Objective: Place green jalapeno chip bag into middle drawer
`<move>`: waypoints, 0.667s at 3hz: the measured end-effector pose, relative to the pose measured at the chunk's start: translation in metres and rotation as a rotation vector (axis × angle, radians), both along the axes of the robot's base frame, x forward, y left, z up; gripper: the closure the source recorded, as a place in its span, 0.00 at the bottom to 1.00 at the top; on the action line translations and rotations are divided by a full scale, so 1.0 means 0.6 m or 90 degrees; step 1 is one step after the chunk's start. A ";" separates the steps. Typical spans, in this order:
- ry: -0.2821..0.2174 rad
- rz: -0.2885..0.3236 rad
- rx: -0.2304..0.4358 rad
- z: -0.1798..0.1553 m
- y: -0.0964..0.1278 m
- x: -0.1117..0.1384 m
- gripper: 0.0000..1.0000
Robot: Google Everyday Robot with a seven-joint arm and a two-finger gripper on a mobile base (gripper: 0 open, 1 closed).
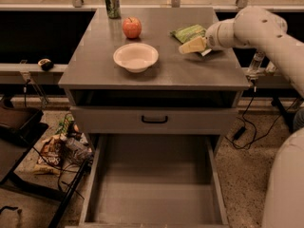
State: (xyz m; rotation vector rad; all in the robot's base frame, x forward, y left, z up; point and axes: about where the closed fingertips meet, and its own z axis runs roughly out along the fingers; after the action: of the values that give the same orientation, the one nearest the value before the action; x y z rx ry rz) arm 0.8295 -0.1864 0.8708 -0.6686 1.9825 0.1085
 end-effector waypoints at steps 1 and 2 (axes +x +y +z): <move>0.008 -0.020 0.052 -0.045 -0.003 0.018 0.35; 0.009 -0.021 0.055 -0.050 -0.003 0.020 0.59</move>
Offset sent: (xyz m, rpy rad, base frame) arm 0.0098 -0.0018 -0.0247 0.0748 0.0120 -0.0294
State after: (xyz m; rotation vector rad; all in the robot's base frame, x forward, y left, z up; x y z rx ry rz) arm 0.8413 -0.1880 0.8410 -0.5801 1.9898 0.1781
